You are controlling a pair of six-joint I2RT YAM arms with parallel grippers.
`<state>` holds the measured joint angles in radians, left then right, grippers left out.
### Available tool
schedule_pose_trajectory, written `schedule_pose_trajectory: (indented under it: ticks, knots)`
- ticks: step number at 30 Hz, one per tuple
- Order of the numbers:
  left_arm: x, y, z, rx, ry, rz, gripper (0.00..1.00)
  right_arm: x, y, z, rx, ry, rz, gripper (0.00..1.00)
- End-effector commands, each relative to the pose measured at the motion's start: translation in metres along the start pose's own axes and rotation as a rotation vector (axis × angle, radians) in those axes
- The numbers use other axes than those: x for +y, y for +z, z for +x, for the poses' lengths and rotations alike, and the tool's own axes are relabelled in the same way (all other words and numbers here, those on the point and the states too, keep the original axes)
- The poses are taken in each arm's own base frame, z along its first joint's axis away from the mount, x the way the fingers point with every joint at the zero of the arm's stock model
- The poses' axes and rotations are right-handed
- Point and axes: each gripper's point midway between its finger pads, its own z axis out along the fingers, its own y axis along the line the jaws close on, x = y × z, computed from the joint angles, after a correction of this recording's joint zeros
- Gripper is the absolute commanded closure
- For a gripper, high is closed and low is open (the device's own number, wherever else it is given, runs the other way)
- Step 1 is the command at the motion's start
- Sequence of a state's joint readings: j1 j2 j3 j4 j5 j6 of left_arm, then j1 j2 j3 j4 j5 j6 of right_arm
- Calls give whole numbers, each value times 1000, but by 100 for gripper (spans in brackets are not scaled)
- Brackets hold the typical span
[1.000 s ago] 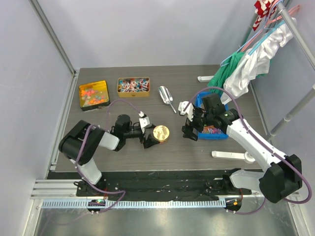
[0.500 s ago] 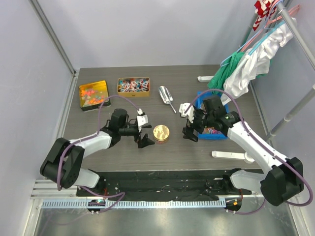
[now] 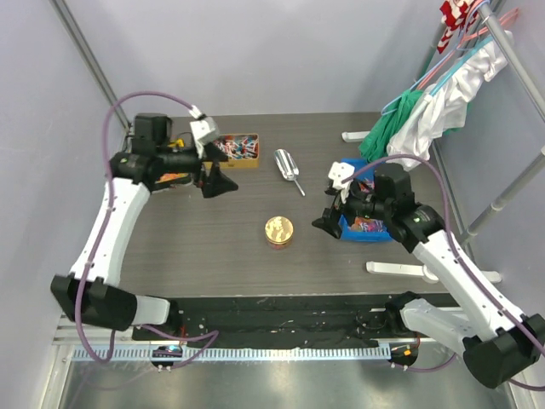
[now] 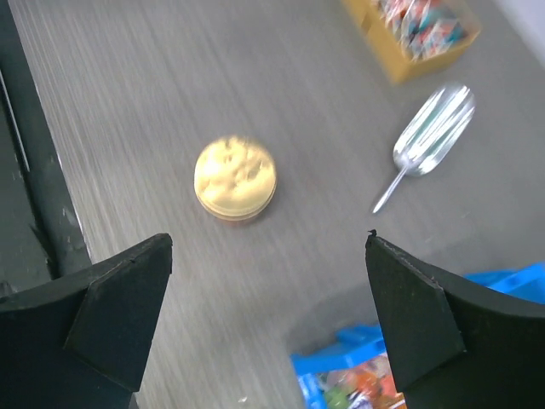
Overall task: Pack the candies
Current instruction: Reset both arms
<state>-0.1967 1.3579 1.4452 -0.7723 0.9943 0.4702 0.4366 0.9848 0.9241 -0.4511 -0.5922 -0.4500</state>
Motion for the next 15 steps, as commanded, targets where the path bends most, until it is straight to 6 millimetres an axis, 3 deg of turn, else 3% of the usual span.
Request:
schedule_pose_trajectory:
  ticks: [1, 3, 4, 7, 10, 15]
  knots:
    - [-60, -50, -53, -93, 0, -15, 0, 2, -41, -90, -201, -73, 32, 0]
    - [-70, -59, -71, -152, 21, -35, 0, 6, -53, -99, -198, -74, 34, 0]
    - [-83, -67, -81, -186, 50, -36, 0, 8, -65, -117, -229, -96, 43, 0]
    - [-111, -81, -102, -246, 76, 8, 0, 24, -87, -135, -262, -115, 13, 0]
    - [-124, -91, -114, -261, 96, 6, 0, 36, -104, -146, -292, -129, -1, 0]
    - [-129, -95, -114, -263, 102, 0, 0, 38, -108, -142, -287, -124, 15, 0]
